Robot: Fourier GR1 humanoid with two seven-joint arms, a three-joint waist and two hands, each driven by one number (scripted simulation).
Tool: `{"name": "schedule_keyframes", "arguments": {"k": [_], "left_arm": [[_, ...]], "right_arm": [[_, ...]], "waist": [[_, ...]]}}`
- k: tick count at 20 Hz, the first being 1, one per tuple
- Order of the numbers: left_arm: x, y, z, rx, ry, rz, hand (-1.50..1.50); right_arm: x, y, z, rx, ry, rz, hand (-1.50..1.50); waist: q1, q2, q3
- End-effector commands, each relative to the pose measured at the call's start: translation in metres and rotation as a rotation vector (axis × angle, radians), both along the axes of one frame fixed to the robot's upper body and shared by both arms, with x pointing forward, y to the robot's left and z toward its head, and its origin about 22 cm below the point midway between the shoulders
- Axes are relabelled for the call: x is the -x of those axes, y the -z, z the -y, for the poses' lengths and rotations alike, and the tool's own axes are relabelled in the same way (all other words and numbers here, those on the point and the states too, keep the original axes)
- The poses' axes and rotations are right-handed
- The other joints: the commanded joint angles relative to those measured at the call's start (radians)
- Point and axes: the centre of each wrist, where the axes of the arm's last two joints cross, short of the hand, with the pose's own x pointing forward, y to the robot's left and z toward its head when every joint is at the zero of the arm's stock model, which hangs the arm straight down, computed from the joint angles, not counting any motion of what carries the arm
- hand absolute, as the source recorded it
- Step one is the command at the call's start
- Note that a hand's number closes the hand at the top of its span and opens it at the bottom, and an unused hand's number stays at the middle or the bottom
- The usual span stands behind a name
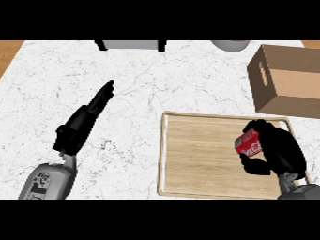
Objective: Pick the can from the tray and place it in the cardboard box
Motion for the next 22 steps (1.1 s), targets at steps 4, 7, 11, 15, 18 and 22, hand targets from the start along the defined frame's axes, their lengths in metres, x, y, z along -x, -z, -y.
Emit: {"name": "schedule_keyframes", "arguments": {"k": [4, 7, 11, 15, 18, 22], "left_arm": [[-0.004, -0.007, 0.001, 0.004, -0.010, -0.004, 0.00], [0.009, -0.004, 0.010, 0.011, 0.028, 0.009, 0.00], [-0.001, 0.002, -0.002, 0.001, -0.013, 0.001, 0.00], [0.009, -0.003, 0.003, -0.001, 0.004, -0.019, 0.00], [0.017, -0.001, -0.001, -0.006, -0.014, -0.005, 0.00], [0.011, 0.002, -0.011, 0.002, -0.040, -0.005, 0.00]], "right_arm": [[0.010, -0.002, 0.108, 0.022, -0.312, -0.017, 1.50], [0.018, 0.013, 0.151, 0.066, -0.336, 0.045, 1.50], [0.004, 0.005, 0.142, 0.096, -0.327, 0.241, 1.50], [0.015, -0.023, 0.145, 0.106, -0.323, 0.337, 1.50], [0.029, -0.064, 0.159, 0.051, -0.355, 0.387, 1.50], [0.064, -0.104, 0.156, -0.019, -0.409, 0.434, 1.50]], "waist": [[-0.003, 0.022, 0.022], [0.003, 0.020, 0.021], [-0.005, 0.019, 0.019], [-0.009, 0.016, 0.019], [-0.014, 0.014, 0.019], [-0.037, 0.011, 0.018]]}}
